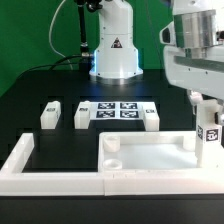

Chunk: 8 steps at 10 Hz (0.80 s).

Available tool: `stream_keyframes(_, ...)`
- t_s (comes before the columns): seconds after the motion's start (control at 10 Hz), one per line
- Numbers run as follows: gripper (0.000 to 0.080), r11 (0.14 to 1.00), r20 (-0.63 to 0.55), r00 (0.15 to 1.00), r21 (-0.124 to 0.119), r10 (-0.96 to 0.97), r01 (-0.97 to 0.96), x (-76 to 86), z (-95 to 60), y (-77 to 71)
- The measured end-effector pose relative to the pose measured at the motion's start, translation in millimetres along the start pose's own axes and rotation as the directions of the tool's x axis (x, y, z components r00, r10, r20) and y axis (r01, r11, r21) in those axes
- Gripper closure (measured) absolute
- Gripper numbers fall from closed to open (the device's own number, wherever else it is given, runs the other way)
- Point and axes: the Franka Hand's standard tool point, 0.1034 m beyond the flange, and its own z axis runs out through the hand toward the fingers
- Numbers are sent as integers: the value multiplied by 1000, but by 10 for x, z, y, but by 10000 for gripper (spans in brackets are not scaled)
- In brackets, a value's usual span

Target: Assemble desk

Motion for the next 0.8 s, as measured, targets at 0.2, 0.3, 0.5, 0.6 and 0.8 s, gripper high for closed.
stream_keyframes(0.2, 219, 954, 3, 954, -9, -299, 299, -63, 33, -1)
stream_keyframes(0.3, 165, 933, 3, 933, -8, -360, 360, -54, 32, -1)
stream_keyframes(0.5, 153, 864, 4, 864, -8, -504, 504, -48, 32, 2)
stream_keyframes(0.6, 151, 803, 2, 803, -14, -596, 596, -36, 29, 2)
stream_keyframes(0.8, 151, 501, -5, 502, -77, -865, 862, -13, 60, -37)
